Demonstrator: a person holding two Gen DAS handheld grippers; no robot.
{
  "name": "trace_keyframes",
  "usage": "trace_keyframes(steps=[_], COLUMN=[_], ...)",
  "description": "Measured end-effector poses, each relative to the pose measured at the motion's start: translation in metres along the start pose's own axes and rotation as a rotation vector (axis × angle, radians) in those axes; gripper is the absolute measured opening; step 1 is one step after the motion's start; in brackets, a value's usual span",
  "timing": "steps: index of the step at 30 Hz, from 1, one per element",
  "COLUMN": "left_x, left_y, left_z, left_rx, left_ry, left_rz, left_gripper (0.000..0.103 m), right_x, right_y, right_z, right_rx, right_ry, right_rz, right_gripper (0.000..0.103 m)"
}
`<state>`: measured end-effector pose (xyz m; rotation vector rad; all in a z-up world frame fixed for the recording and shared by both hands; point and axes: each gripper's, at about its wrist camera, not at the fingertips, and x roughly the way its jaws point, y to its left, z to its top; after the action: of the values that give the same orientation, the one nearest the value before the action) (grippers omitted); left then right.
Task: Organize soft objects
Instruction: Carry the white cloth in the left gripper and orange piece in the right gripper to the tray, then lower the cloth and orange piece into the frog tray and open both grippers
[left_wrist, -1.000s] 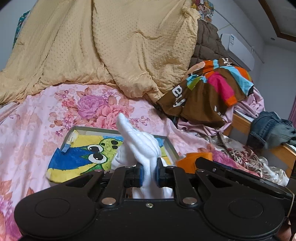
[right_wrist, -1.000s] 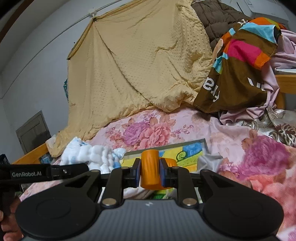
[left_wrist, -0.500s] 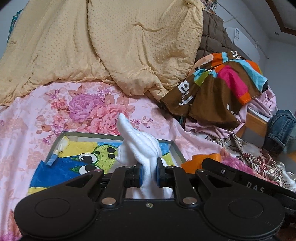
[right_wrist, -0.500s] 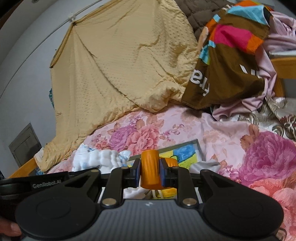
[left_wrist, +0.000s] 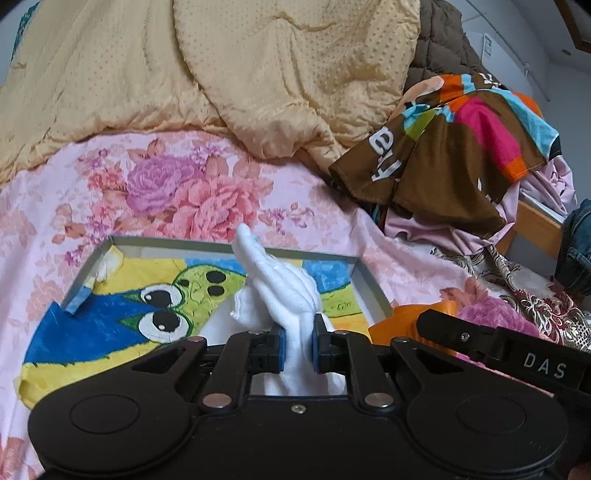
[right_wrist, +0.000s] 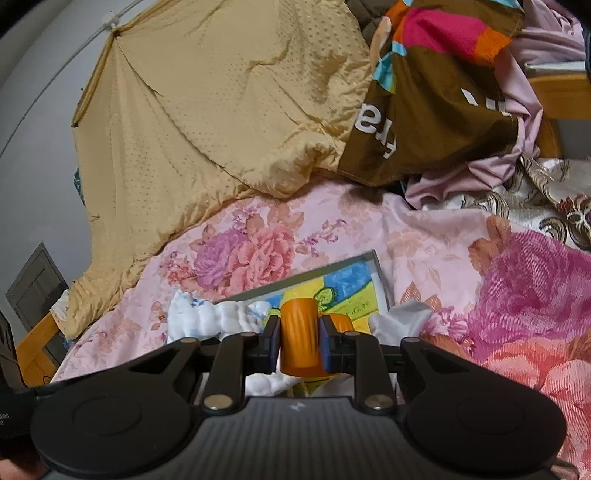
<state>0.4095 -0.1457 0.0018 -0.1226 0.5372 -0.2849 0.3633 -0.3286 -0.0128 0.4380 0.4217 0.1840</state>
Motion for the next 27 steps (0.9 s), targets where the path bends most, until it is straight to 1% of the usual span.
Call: trace_keyframes(steps=[3, 12, 19, 23, 26, 27], left_x=[0.003, 0.013, 0.016, 0.014, 0.013, 0.012], left_y=[0.002, 0.009, 0.015, 0.013, 0.012, 0.011], left_z=[-0.002, -0.008, -0.011, -0.011, -0.011, -0.011], left_rx=[-0.018, 0.003, -0.004, -0.004, -0.011, -0.01], left_ry=[0.018, 0.067, 0.08, 0.076, 0.079, 0.079], left_rz=[-0.006, 0.051, 0.06, 0.059, 0.051, 0.051], left_gripper=[0.015, 0.017, 0.02, 0.023, 0.029, 0.033], right_x=[0.003, 0.012, 0.017, 0.019, 0.019, 0.019], right_y=[-0.001, 0.0, -0.001, -0.001, 0.0, -0.001], right_z=[-0.001, -0.007, -0.012, -0.013, -0.014, -0.014], right_rx=[-0.001, -0.02, -0.024, -0.039, -0.06, -0.056], right_ry=[0.016, 0.069, 0.098, 0.106, 0.107, 0.109], right_rz=[-0.009, -0.039, -0.055, -0.078, -0.11, -0.113], right_gripper=[0.024, 0.026, 0.03, 0.034, 0.038, 0.038])
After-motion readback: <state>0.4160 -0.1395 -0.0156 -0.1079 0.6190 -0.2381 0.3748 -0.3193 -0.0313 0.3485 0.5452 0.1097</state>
